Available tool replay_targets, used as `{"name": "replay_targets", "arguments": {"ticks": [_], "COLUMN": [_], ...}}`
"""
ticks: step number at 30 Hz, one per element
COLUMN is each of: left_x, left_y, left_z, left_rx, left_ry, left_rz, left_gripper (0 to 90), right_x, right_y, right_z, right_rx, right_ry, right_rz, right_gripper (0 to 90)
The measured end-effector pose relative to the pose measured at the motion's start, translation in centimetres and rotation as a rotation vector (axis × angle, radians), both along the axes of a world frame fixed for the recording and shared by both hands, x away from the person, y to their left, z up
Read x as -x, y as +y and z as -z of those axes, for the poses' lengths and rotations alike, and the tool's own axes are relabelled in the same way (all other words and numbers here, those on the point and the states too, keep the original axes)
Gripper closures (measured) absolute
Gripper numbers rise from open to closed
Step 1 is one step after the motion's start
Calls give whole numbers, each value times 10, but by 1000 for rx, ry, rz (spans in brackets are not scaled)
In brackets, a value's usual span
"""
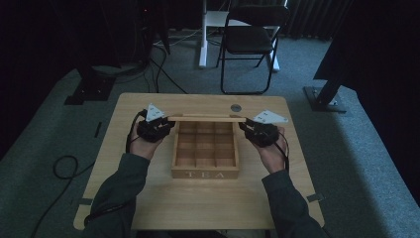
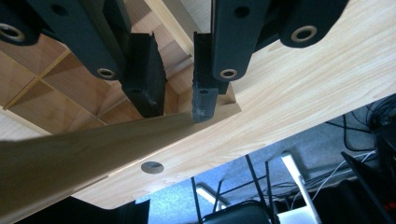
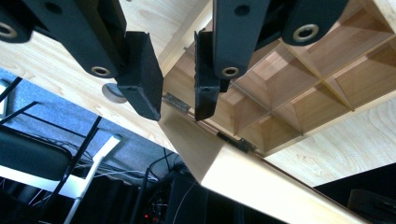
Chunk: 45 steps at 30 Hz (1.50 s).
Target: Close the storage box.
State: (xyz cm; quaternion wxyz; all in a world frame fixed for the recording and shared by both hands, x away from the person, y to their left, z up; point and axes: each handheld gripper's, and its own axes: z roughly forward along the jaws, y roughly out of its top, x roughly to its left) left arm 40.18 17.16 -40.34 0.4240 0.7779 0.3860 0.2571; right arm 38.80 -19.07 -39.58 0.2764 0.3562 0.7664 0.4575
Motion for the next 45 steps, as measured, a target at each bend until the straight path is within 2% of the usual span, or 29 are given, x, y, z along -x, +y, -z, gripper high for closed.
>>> {"name": "replay_targets", "arguments": {"ticks": [8,12,16,23,32,45], "left_x": [6,8,10,13,20,48], "left_y": [1,1,1,1,3,13], "left_z": [6,8,10,15,22,23], "left_rx": [7,3,5,8,13,54], "left_ry": [7,12,15,22,30,41], "left_rz": [2,5,7,11,6,24], "left_gripper": [745,744,744,736,630,509], "right_x": [9,14,20,31,40,53], "right_y": [-1,-1,0,1,2,3], "right_z": [6,7,6,5,13,26], "right_rx": [-18,-33,-65,-66,-60,-47], "right_ry": [18,26,39,38,66,69], "right_rz": [9,12,-14,-13,-8,15], "right_gripper": [705,661,621,576,569,545]}}
